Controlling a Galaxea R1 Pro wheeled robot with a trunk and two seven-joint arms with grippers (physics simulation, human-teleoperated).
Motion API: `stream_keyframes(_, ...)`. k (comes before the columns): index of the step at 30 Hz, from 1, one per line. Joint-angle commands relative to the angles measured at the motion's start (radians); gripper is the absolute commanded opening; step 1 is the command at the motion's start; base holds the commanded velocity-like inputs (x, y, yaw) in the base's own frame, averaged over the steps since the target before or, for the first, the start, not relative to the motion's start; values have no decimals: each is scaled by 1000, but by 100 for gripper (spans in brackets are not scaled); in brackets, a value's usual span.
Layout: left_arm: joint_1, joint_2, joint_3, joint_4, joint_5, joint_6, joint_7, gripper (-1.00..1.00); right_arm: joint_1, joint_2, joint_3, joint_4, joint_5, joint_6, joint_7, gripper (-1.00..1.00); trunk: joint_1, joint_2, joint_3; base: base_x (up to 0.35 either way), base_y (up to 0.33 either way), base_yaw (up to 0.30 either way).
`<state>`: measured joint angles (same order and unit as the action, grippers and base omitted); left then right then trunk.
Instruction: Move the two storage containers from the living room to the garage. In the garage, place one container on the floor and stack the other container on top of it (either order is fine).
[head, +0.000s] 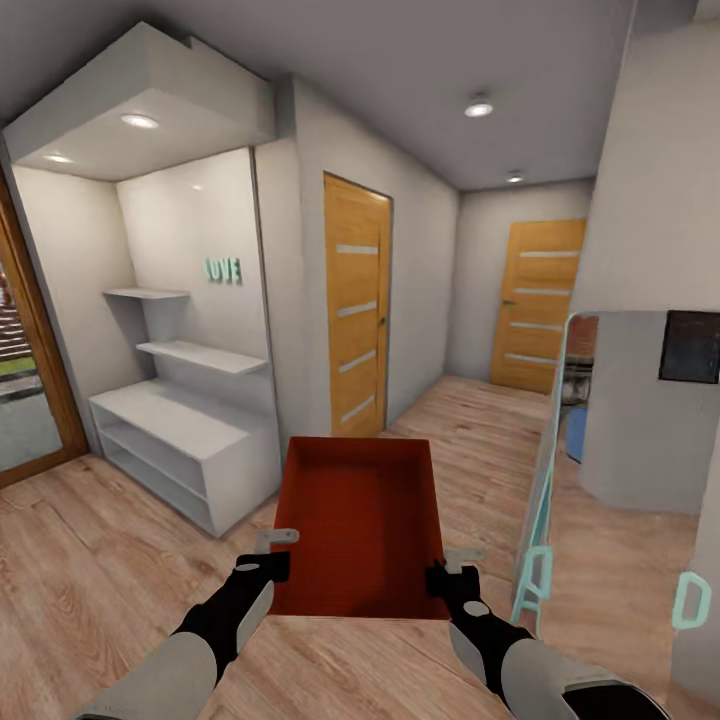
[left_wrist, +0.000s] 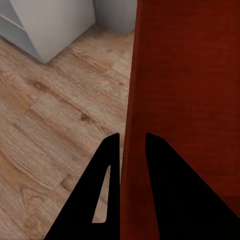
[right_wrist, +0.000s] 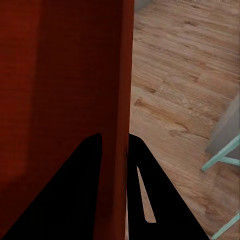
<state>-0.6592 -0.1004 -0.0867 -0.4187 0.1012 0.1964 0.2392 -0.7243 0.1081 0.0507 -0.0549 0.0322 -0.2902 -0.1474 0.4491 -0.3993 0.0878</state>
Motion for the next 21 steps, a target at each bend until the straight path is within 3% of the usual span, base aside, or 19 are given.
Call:
stream_keyframes(1,0,1,44,-5,-18,-78,25,-100,0,1,-46,1,14,1,9,-100,1,-1,0,321,114,0)
stream_keyframes(14,0,1,44,-6,-18,-78,25,-100,0,1,-46,0,14,-3,9,-100,1,-1,0,321,114,-5)
stream_keyframes(21,0,1,44,-5,-18,-78,25,-100,0,2,-46,1,14,-3,8,-100,1,-1,0,322,114,-186)
